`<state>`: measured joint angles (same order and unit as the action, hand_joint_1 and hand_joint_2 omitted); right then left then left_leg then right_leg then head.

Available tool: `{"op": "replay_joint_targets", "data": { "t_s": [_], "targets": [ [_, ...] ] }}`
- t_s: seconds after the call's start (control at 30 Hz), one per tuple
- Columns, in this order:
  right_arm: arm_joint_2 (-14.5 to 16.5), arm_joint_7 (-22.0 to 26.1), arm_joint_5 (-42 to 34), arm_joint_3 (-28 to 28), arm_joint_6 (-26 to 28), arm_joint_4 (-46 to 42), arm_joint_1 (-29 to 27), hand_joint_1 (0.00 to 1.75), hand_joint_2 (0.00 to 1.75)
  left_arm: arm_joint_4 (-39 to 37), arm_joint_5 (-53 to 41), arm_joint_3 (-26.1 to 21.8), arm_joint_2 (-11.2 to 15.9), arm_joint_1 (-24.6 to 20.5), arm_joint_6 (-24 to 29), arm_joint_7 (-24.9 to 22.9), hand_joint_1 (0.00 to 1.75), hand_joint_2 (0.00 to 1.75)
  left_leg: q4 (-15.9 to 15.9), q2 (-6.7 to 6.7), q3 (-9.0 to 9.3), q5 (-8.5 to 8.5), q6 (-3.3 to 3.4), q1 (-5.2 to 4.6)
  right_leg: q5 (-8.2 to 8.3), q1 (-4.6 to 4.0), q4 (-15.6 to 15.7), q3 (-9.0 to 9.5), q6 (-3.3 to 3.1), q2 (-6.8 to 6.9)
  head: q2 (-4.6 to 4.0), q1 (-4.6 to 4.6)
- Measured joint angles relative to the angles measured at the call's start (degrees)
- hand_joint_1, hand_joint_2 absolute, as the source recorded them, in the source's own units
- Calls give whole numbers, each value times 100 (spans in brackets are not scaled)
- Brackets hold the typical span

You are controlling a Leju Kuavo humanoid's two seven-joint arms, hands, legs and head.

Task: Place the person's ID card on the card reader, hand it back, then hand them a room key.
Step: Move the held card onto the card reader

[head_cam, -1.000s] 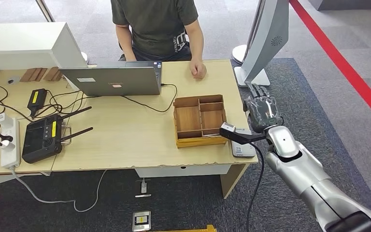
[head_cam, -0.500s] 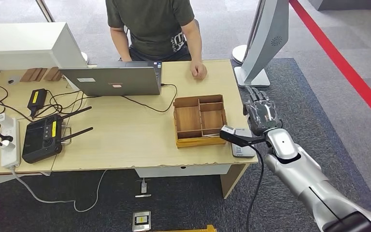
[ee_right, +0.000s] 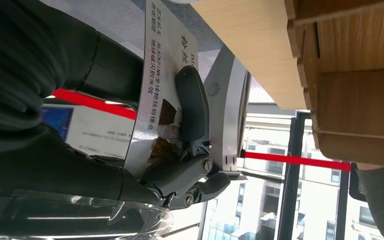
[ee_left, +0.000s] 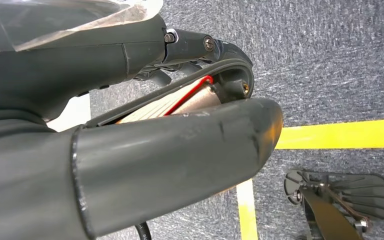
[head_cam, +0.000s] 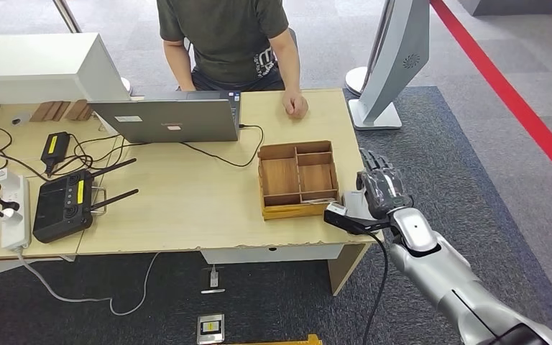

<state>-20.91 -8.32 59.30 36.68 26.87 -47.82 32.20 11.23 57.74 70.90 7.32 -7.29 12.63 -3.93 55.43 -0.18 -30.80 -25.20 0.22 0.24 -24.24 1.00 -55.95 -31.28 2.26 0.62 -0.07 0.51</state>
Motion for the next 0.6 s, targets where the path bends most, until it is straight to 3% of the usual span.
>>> {"op": "replay_joint_targets", "data": {
  "t_s": [0.6],
  "targets": [
    [258, 324, -507, 133, 193, 725, -91, 175, 175, 0, 73, -2, -10, 1, 62, -66, 0, 0, 0, 1, 0, 0, 0, 0, 0, 0, 0, 0, 0, 0, 0, 1]
  ]
}}
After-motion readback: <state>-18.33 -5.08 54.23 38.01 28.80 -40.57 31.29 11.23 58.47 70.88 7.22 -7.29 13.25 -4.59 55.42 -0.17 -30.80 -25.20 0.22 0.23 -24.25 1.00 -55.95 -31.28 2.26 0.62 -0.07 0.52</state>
